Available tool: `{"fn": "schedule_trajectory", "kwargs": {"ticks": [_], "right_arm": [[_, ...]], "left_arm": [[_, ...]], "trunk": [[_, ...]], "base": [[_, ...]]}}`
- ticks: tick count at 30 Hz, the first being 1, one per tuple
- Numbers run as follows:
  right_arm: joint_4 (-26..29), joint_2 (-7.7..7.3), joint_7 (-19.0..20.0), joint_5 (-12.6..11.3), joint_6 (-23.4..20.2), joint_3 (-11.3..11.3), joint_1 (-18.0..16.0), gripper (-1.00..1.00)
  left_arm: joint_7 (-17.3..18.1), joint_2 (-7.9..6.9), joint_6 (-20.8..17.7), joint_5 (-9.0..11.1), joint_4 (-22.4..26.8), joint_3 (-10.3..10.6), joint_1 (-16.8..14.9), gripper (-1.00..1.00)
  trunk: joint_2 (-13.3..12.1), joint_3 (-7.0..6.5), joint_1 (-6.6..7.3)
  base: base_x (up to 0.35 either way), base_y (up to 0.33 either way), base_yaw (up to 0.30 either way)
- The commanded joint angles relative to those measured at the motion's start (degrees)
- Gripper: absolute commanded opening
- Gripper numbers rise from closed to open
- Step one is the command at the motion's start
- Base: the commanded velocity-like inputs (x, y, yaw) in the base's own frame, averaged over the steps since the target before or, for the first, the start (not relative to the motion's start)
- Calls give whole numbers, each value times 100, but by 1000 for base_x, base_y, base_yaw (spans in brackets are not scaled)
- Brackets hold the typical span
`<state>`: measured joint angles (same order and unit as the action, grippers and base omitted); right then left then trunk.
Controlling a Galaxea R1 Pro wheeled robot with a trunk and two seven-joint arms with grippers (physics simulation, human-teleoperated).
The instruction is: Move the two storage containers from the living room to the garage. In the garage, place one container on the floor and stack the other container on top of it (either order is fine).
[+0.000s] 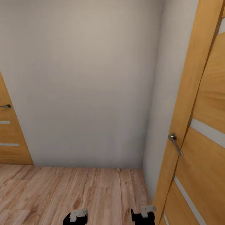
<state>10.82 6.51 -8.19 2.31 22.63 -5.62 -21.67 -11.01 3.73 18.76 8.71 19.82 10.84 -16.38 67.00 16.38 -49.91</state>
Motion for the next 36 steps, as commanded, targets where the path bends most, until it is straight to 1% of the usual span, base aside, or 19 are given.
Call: {"fn": "schedule_trajectory", "kwargs": {"ticks": [1,11,14,22,36], "right_arm": [[-7,-1,-60,24,5,-45,-5,100],[-9,-1,-60,24,5,-45,-6,100],[-10,1,-60,24,5,-45,-7,100],[-10,7,-61,24,10,-45,-4,100],[-9,8,-62,33,12,-45,-4,100]], "left_arm": [[-32,-4,22,57,-4,49,-5,100],[-32,-4,22,66,-4,50,-5,100],[-32,-4,22,72,-4,50,-5,100],[-32,-4,22,70,-4,50,-5,100],[-32,-2,22,70,-4,50,-5,100]], "trunk": [[4,7,-4],[4,7,-4],[4,7,-4],[4,7,-4],[4,7,-4]], "base": [[334,0,0],[332,0,0],[194,0,0],[46,0,43],[3,0,237]]}}
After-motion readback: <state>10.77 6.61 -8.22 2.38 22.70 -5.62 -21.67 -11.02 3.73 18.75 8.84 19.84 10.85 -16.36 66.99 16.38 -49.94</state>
